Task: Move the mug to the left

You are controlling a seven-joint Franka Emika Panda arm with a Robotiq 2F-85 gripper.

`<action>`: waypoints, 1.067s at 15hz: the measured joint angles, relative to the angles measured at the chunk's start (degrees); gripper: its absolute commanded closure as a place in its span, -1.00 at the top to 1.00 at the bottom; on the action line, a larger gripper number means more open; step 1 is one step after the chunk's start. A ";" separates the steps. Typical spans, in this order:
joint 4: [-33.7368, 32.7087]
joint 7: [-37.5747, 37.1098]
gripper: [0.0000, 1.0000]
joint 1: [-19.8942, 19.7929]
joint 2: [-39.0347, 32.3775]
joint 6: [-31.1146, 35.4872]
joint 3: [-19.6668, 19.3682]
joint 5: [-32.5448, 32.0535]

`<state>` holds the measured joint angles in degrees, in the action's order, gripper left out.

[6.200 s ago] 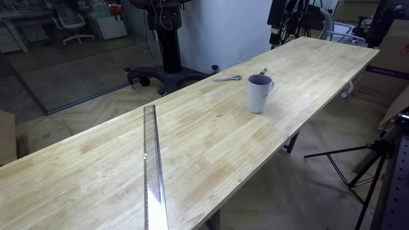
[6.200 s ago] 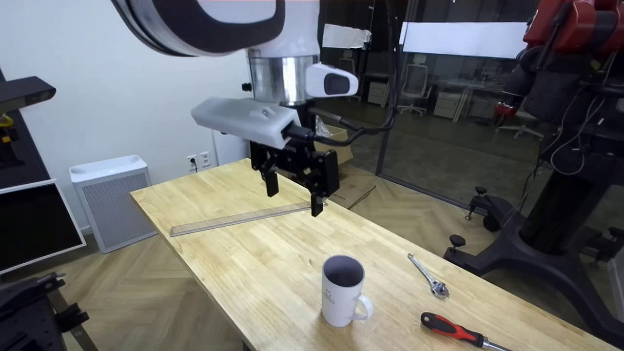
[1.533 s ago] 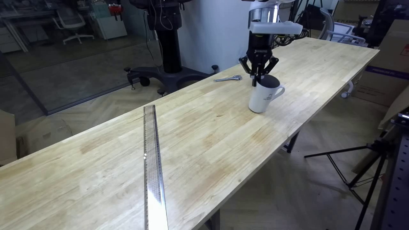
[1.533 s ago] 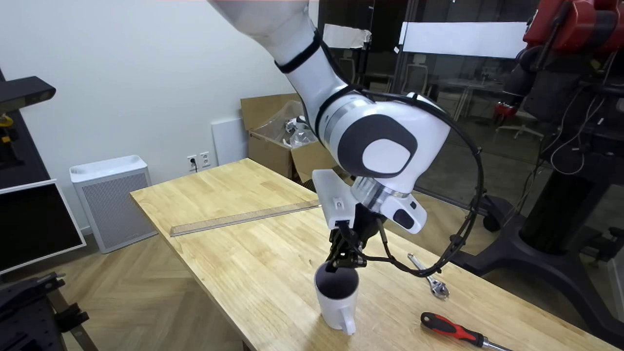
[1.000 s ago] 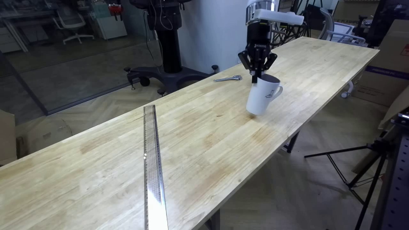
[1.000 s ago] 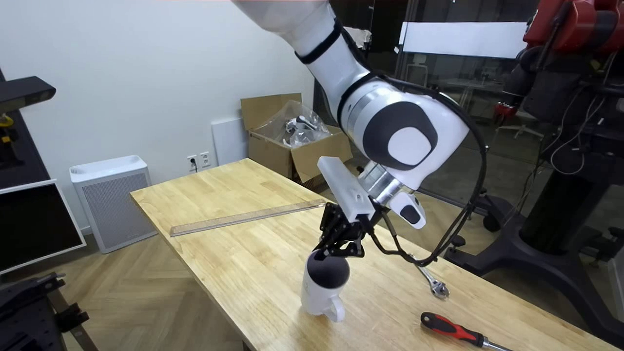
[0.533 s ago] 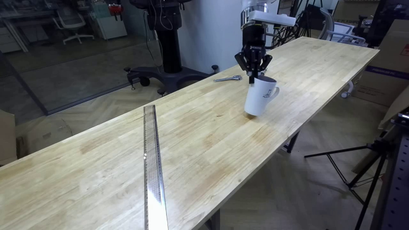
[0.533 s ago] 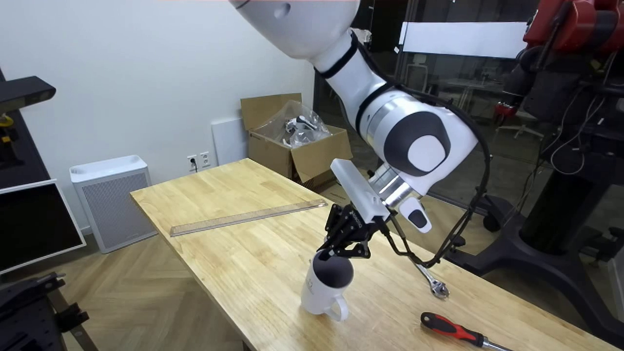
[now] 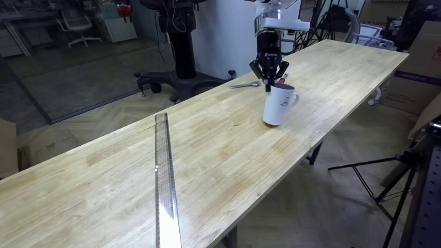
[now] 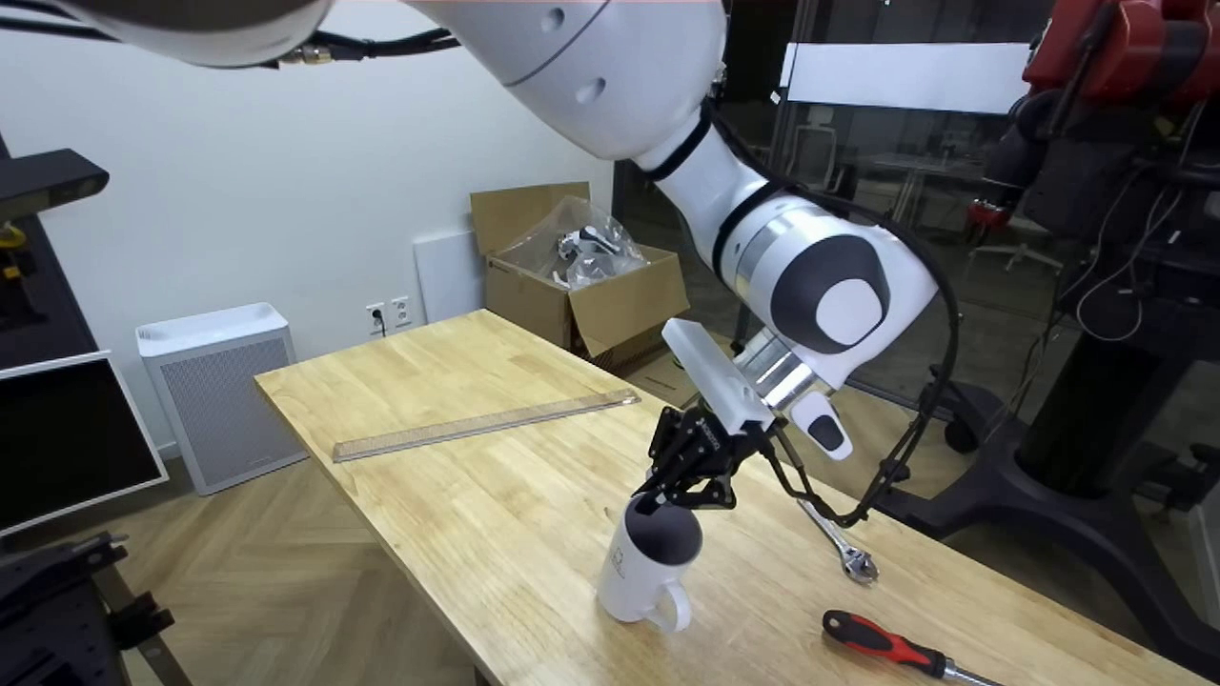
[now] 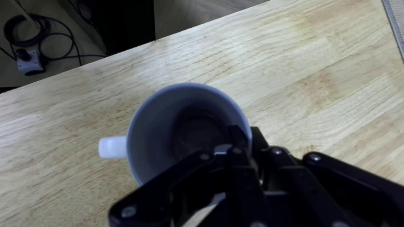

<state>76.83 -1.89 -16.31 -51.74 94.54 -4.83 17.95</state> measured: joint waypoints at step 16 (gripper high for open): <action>-6.79 -3.11 1.00 3.03 2.48 3.58 -0.74 -5.37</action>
<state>70.04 -5.00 -13.29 -49.26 98.12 -5.57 12.58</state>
